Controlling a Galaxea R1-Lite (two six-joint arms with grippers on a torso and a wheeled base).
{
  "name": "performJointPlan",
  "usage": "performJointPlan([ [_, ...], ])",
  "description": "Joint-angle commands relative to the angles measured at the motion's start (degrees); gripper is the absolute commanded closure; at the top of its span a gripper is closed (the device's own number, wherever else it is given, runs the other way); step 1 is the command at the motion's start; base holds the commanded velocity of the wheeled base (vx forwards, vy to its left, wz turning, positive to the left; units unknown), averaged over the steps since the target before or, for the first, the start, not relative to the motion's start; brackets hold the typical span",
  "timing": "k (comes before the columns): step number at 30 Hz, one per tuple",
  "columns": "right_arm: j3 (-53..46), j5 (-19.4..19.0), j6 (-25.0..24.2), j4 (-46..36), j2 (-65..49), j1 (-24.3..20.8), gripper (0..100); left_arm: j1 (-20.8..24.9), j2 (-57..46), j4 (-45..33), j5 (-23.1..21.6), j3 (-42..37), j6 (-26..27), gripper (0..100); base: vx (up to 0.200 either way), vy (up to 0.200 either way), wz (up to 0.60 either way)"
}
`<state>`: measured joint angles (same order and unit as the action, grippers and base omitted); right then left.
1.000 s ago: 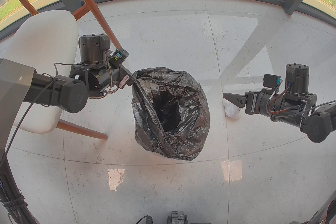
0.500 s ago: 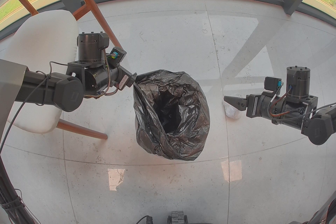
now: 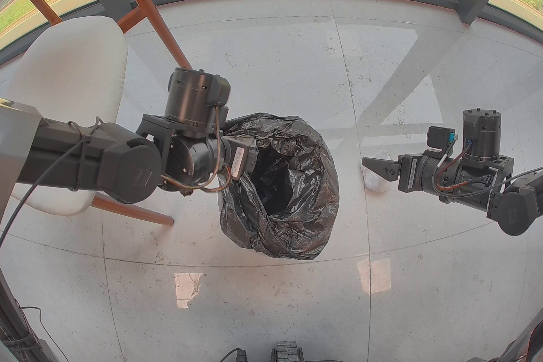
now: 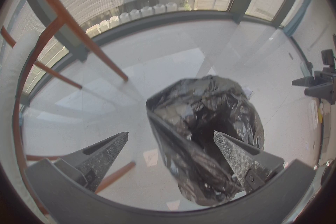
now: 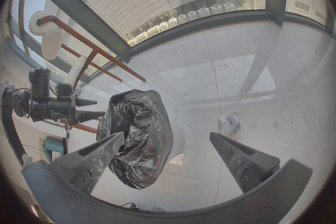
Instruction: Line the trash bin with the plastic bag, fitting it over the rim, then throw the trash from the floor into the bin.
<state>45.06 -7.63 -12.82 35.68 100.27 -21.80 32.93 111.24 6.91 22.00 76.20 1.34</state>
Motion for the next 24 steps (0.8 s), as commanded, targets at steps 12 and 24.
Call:
performJointPlan([
  [12,-0.1,0.0,0.1,0.0,0.5,-0.5,0,3.6,0.4,-6.0,7.9,-0.7,-5.5,0,0.0,0.0,0.0],
  [24,-0.4,-0.1,0.0,0.0,0.4,-0.2,0,4.7,5.9,-5.8,8.1,0.2,-5.6,0,0.0,0.0,0.0],
])
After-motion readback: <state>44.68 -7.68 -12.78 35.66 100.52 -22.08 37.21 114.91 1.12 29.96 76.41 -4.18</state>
